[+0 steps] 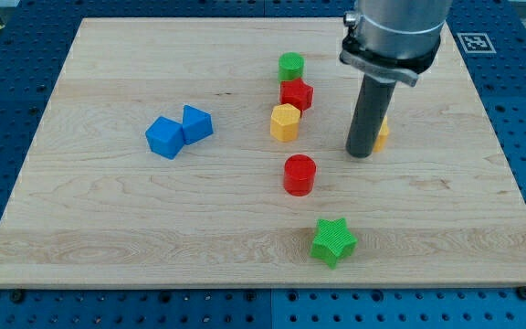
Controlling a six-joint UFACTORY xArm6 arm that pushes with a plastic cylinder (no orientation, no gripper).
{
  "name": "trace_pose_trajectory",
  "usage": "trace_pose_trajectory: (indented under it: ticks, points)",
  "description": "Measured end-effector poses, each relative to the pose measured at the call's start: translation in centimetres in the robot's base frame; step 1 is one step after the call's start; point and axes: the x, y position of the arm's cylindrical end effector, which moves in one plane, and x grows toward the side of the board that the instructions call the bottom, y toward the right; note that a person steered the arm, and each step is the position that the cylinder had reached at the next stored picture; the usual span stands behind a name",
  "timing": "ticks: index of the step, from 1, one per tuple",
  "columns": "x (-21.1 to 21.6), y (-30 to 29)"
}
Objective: Slide the yellow hexagon closer to the yellow heart
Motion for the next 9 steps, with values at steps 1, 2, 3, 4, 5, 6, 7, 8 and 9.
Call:
trace_pose_trajectory:
  ticks: [1, 2, 3, 4, 5, 6, 7, 8, 9]
  points:
    - [-1.0, 2.8]
    - [-0.1, 3.9]
    - [1.0, 0.7]
    - [1.0, -4.7]
    - [1.0, -9.2]
    - [-0.1, -13.3]
    - [-2.1, -13.5]
    - [-3.1, -12.6]
    - [-3.1, -10.3]
